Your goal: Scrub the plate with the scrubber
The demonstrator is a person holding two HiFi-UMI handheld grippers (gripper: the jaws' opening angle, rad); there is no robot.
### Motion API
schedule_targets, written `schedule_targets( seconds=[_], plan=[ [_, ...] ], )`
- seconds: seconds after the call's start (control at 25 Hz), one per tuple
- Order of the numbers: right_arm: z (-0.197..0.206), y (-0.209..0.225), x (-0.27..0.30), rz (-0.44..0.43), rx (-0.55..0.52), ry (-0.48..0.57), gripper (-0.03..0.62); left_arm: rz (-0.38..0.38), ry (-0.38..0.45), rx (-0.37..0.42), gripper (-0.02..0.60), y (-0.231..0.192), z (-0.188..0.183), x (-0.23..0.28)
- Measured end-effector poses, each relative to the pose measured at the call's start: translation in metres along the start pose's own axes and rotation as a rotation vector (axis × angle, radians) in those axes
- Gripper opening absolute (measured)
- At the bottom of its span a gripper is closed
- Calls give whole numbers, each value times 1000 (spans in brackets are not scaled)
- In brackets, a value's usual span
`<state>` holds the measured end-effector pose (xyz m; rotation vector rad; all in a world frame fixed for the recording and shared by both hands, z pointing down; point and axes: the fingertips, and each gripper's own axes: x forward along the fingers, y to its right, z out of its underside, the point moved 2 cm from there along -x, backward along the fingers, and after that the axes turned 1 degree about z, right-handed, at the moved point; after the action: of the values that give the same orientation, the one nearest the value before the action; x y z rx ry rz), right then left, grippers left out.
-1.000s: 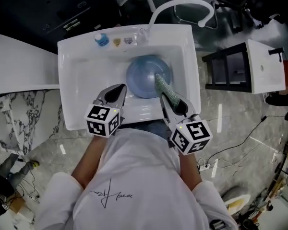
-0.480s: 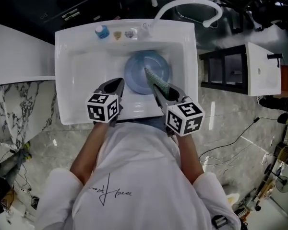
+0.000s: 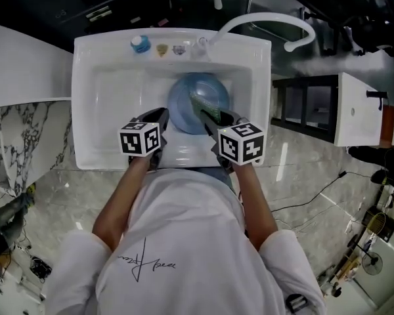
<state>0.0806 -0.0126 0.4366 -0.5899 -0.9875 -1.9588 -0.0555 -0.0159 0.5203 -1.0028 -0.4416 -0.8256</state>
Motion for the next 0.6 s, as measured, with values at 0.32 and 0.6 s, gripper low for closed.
schedule_targets(
  seconds=[0.32,0.6],
  plan=[
    [9,16,47,-51,-45,-177,58,-47,-93,-102,55,-24,19,33],
    [25,30,88,-61,-46,-313,58,-94,-135,-196,55,-40,34,58]
  ],
)
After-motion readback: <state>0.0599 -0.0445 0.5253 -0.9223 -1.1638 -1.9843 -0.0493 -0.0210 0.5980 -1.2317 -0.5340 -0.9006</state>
